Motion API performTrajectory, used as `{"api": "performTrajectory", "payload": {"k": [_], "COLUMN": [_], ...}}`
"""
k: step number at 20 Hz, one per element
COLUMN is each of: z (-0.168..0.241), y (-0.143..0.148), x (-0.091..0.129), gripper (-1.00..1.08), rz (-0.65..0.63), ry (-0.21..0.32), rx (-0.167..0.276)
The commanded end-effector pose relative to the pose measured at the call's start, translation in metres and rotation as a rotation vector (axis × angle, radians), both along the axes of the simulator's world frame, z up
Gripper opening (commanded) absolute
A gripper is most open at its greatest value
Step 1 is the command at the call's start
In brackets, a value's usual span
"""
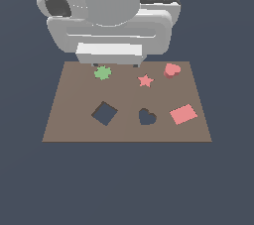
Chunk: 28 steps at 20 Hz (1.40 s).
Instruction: Insert a designated object into the corresponding slot on a board.
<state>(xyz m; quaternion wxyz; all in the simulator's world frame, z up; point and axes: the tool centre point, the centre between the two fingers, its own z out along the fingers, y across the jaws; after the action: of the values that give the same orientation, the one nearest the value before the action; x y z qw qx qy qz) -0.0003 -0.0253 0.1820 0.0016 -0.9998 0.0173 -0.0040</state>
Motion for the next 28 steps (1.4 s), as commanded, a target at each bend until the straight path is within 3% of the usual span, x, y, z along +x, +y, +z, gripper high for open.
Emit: {"api": "performTrajectory", "payload": {"k": [1,13,28], "z": [0.000,-0.021,-0.093], "y": [0.000,0.028,0.131], "x": [0.000,-0.020,-0.075], "gripper": [1.00,1.00,1.00], "rz": [0.000,-0.046,-0.202], "ry": [0.000,0.001,0.006], "rx": [0.000,0.000,-0.001]}}
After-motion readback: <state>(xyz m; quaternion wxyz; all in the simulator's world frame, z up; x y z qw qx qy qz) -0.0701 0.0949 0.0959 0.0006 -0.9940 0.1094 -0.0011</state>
